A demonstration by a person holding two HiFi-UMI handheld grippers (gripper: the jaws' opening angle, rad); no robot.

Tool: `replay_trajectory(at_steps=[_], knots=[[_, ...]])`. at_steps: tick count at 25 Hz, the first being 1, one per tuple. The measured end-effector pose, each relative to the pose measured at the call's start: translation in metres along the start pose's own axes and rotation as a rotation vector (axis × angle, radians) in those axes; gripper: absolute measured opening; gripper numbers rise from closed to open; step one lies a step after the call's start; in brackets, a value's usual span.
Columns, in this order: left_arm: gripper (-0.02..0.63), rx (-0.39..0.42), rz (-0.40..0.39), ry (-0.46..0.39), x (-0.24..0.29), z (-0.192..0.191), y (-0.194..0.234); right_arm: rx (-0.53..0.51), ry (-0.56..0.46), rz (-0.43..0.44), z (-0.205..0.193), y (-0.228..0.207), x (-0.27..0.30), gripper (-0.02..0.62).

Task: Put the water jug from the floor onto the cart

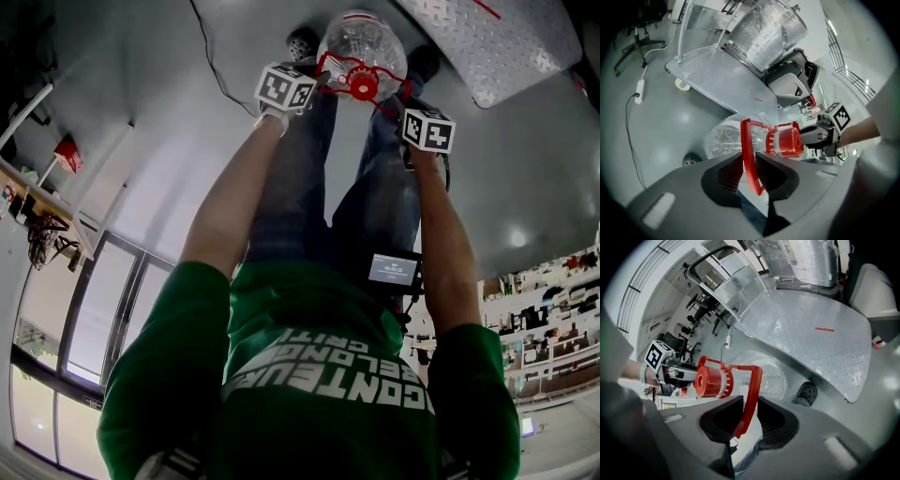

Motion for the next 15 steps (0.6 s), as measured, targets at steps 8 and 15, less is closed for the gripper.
replay_trajectory(at_steps=[8, 15], knots=[[0.084, -0.043, -0.019, -0.018, -0.001, -0.002, -0.003, 0.051, -0.034, 0.036, -0.004, -0.001, -0.005, 0.077], [0.081, -0.076, -0.036, -0.029, -0.005, -0.001, -0.01, 0.058, -0.058, 0.052, -0.003, 0.001, -0.011, 0.072]])
Point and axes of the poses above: the fingertips, and each gripper's own axes: x forward along the fingers, y to its left, z out of its top, the point moved 5 cm from there along -x, backward along the fingers, and after that the axes turned 7 degrees about z, right-handed, at the moved point
